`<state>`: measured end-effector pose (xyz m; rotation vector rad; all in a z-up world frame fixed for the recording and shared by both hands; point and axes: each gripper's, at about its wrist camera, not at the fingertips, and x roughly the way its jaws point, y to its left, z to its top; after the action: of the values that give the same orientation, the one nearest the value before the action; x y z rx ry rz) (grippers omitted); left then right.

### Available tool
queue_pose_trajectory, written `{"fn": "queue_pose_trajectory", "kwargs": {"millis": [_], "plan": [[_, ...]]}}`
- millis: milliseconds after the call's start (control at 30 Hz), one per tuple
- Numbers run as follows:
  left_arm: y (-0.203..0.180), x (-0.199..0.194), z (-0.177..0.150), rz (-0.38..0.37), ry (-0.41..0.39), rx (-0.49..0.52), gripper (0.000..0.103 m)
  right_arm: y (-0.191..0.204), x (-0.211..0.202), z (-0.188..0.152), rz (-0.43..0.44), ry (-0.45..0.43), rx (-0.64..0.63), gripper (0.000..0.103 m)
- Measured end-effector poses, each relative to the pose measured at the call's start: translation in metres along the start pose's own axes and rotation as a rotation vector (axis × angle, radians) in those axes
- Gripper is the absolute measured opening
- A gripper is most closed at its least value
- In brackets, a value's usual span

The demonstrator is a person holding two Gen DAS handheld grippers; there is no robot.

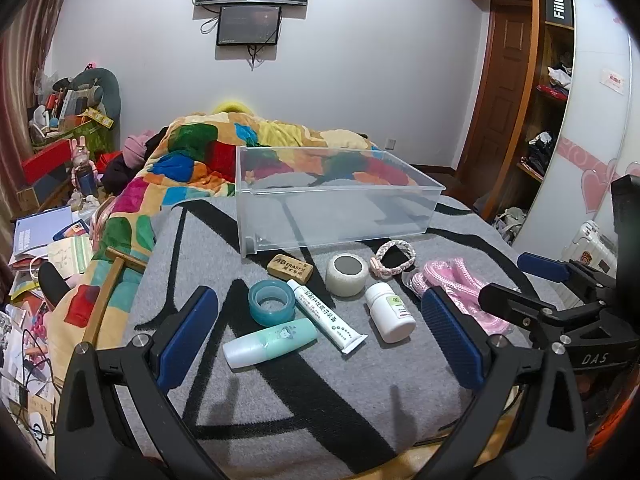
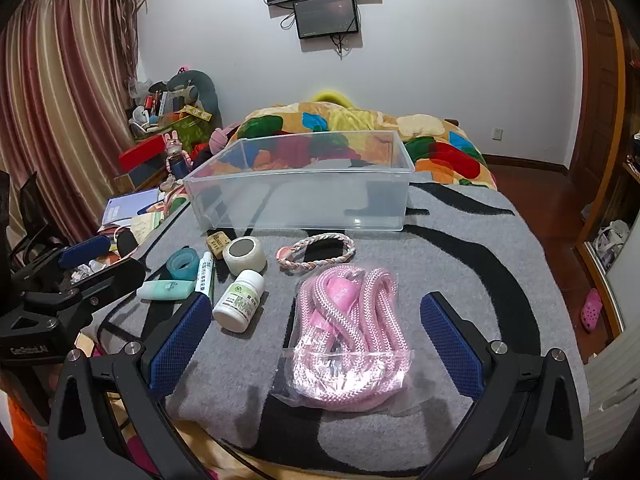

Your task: Organize objects

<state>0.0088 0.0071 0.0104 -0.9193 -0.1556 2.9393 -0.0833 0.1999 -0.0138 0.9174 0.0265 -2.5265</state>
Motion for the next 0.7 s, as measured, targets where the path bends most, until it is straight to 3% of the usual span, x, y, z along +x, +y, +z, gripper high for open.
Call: {"fn": "queue_pose_trajectory", "kwargs": {"millis": [700], "plan": [[-0.0038, -0.0006, -0.0014, -0.008, 0.001, 0.004, 0.103, 0.0015, 0.0009, -0.0018, 0.009, 0.01, 0.011, 0.103]]}}
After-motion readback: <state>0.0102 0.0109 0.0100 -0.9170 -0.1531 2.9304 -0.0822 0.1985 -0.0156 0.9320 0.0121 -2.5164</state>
